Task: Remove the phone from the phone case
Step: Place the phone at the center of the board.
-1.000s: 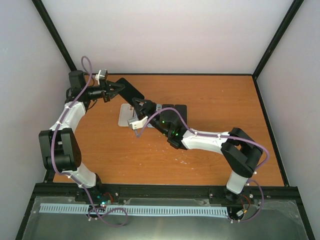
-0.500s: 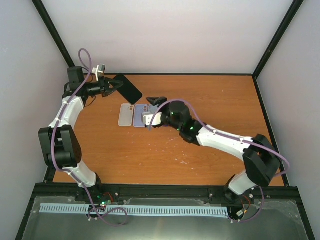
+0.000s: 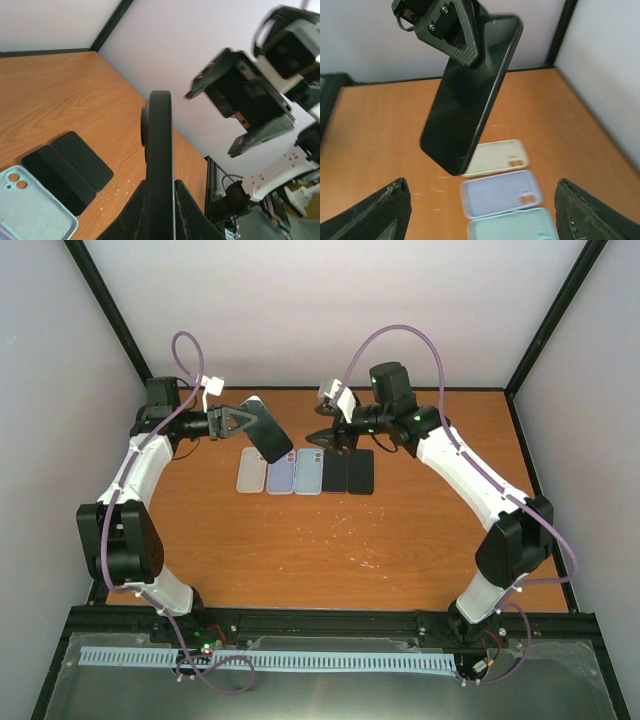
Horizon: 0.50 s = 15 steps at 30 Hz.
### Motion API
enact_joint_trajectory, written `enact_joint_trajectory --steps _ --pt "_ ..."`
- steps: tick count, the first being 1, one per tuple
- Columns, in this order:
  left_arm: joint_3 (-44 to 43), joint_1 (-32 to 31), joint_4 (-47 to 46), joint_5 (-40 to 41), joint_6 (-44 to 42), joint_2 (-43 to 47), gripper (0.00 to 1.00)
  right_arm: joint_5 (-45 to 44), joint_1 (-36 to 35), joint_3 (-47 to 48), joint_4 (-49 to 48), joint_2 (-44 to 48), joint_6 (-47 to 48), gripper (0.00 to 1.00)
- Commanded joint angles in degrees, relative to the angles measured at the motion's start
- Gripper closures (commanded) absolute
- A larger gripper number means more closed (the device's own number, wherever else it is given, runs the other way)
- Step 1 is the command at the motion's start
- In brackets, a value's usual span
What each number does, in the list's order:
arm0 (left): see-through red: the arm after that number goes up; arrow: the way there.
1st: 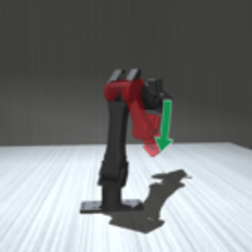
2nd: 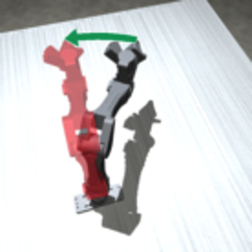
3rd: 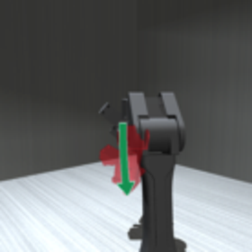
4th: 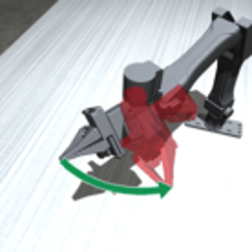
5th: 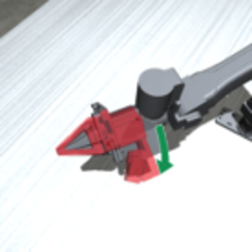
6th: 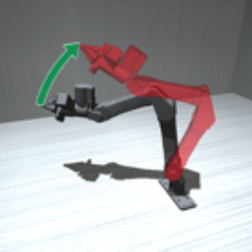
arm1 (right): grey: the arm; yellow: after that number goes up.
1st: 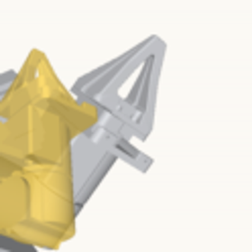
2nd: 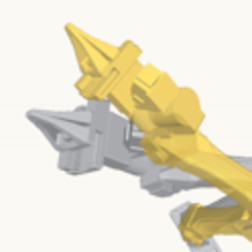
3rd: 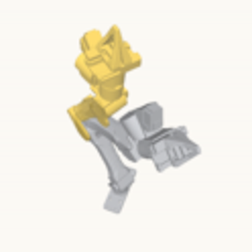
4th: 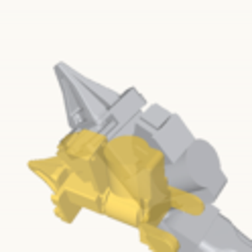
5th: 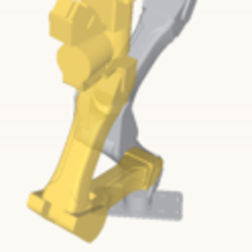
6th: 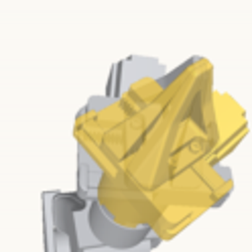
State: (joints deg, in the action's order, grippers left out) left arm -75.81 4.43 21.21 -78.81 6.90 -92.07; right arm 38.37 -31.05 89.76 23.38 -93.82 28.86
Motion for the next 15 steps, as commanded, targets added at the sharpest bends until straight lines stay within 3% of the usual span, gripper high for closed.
enact_joint_trajectory --steps 1,9,15 --pt "-2.5 -2.5 0.8 -3.8 -9.3 3.5 0.99 16.1 1.1 5.1 11.9 -4.6 -13.3 0.24" --pt "-4.2 -8.1 1.0 -3.4 -14.2 4.6 0.99 20.4 1.1 7.7 12.2 -8.0 -17.3 0.29" --pt "-4.4 -11.2 -0.8 -2.5 -13.4 4.4 0.99 22.4 1.0 8.4 11.2 -9.3 -19.0 0.44"
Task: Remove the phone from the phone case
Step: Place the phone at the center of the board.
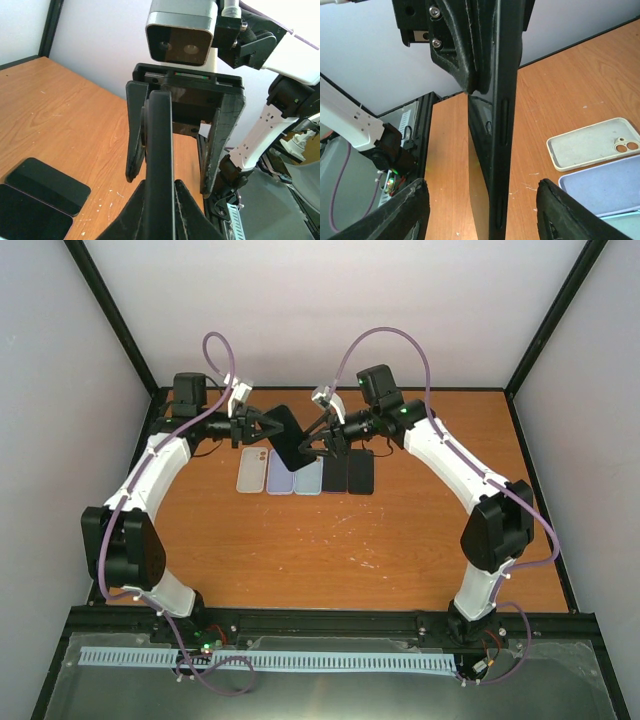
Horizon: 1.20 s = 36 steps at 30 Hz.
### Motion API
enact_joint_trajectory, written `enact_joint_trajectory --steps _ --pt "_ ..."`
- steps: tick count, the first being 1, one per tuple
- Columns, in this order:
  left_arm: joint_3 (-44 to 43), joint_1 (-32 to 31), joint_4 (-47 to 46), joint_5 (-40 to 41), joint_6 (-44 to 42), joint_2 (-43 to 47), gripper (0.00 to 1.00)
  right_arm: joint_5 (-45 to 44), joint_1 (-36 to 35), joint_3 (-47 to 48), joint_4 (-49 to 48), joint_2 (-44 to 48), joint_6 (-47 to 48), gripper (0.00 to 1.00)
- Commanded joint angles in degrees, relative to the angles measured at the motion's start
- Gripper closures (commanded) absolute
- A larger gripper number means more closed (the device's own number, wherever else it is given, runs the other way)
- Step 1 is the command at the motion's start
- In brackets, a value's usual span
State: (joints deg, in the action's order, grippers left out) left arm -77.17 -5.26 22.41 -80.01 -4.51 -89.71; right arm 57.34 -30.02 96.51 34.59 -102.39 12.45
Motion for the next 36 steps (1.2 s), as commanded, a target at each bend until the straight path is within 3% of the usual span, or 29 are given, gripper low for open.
enact_joint_trajectory --steps 1,11,14,16,19,26,30,36 --pt "-3.2 -1.9 -2.3 -1.2 -1.8 2.0 0.99 3.6 0.0 1.6 -0.6 -0.8 -3.0 0.47" --pt "-3.9 -2.8 -4.5 0.2 0.9 0.8 0.95 3.9 -0.1 1.2 -1.4 -0.6 -3.7 0.97" --pt "-3.5 -2.8 -5.0 2.2 2.1 0.9 0.8 3.7 0.1 0.8 -1.4 -0.4 -4.8 0.97" --pt "-3.2 -2.8 -4.8 3.8 2.6 0.9 0.59 3.7 0.7 0.0 -1.8 0.1 -6.1 0.97" --pt "-2.8 -2.8 -3.6 6.8 1.6 1.4 0.46 3.9 2.5 -2.1 -3.5 1.4 -9.0 0.97" --pt "-0.7 -1.3 -3.5 15.4 2.0 3.7 0.01 3.2 8.6 -13.3 -9.4 6.8 -17.7 0.97" --pt "1.9 0.3 -5.3 20.8 4.6 4.9 0.0 2.3 13.4 -18.3 -8.0 9.4 -18.0 0.97" --pt "3.9 4.2 -6.0 25.0 5.4 5.9 0.0 -0.6 22.3 -22.1 1.2 9.5 -10.3 0.97"
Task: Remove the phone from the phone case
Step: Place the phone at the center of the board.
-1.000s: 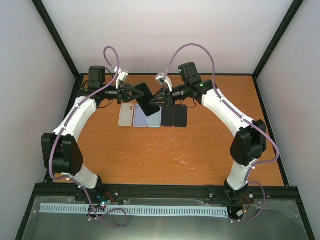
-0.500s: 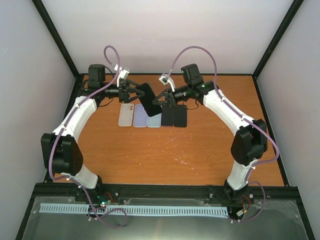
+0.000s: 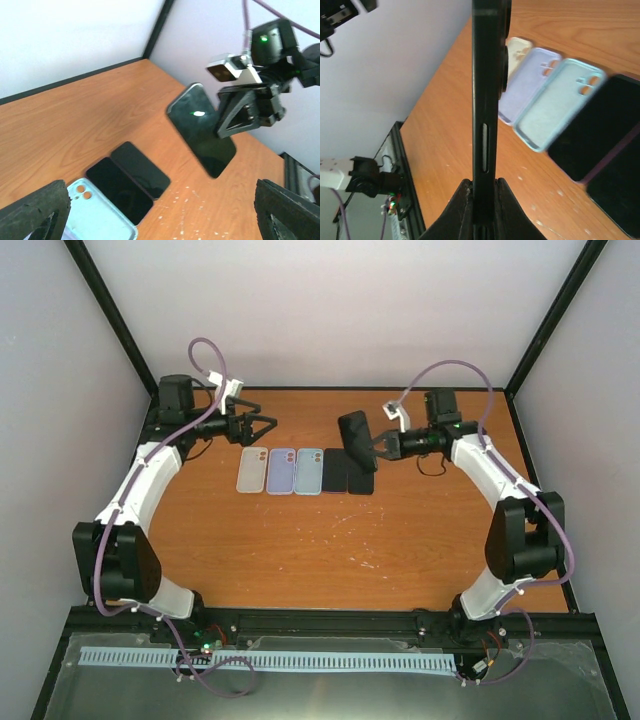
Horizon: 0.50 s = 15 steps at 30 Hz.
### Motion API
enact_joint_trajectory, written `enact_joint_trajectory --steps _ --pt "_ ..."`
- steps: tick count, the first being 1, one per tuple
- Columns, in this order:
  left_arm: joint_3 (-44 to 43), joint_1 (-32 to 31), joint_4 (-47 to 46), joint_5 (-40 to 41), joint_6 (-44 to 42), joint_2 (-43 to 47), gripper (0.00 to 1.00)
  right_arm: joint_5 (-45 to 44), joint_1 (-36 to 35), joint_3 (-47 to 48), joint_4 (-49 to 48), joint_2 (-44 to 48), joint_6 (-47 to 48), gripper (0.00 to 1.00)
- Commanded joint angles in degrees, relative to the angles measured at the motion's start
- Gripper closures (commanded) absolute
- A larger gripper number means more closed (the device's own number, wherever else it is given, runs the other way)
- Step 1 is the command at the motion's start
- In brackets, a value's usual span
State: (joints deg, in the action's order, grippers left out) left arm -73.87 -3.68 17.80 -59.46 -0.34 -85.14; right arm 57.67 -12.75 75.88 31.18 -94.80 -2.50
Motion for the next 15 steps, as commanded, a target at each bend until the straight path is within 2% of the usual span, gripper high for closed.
enact_joint_trajectory --steps 1,8,15 --pt "0.6 3.0 -1.4 4.9 1.2 1.6 0.0 -1.7 6.4 -2.0 5.8 1.5 6.0 0.97" --pt "1.4 3.6 -0.7 6.8 -0.3 2.5 0.0 -4.4 14.4 -3.9 7.8 -3.0 7.0 0.97" --pt "2.0 3.5 -0.3 10.8 -1.0 3.7 0.0 -6.4 15.9 -1.2 8.9 -11.7 6.8 0.97"
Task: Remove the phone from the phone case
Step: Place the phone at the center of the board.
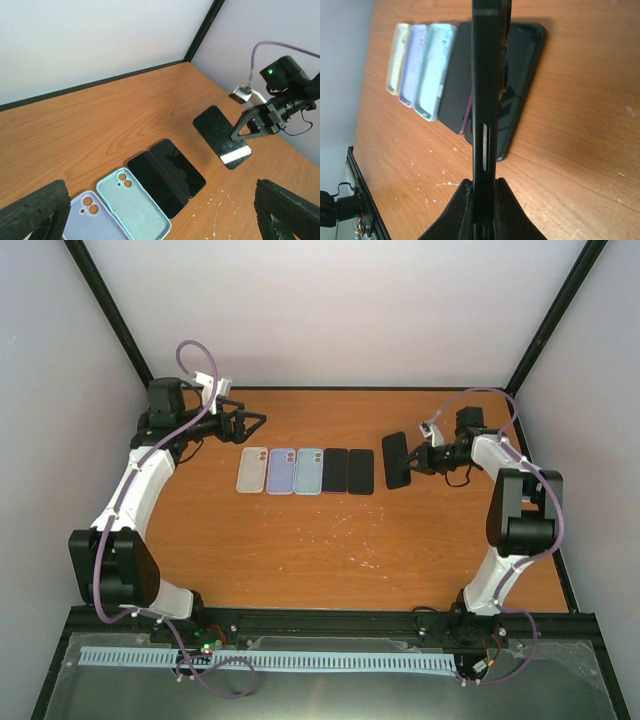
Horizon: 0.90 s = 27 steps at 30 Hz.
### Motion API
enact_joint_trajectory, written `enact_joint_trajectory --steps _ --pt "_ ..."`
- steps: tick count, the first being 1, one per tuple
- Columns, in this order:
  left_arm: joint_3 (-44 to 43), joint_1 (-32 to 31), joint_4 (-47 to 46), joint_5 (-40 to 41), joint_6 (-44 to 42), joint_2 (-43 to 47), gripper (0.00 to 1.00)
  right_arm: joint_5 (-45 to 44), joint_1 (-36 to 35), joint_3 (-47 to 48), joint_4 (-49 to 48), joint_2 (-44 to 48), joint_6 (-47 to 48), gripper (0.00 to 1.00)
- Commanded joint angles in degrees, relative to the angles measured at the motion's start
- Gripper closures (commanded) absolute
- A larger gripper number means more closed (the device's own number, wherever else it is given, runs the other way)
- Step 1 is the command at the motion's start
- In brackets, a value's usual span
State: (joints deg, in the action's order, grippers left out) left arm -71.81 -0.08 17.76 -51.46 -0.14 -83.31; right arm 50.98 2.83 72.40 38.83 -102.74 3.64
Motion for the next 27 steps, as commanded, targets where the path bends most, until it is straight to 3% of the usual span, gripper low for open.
enact_joint_trajectory --steps 1,27 --pt "0.3 -0.1 -0.2 3.0 -1.3 2.0 0.0 0.3 0.5 2.6 1.2 -5.3 0.5 0.97" --pt "3.5 -0.1 1.2 5.9 -3.1 3.5 0.0 6.2 0.9 6.7 -6.9 -19.8 -12.2 0.94"
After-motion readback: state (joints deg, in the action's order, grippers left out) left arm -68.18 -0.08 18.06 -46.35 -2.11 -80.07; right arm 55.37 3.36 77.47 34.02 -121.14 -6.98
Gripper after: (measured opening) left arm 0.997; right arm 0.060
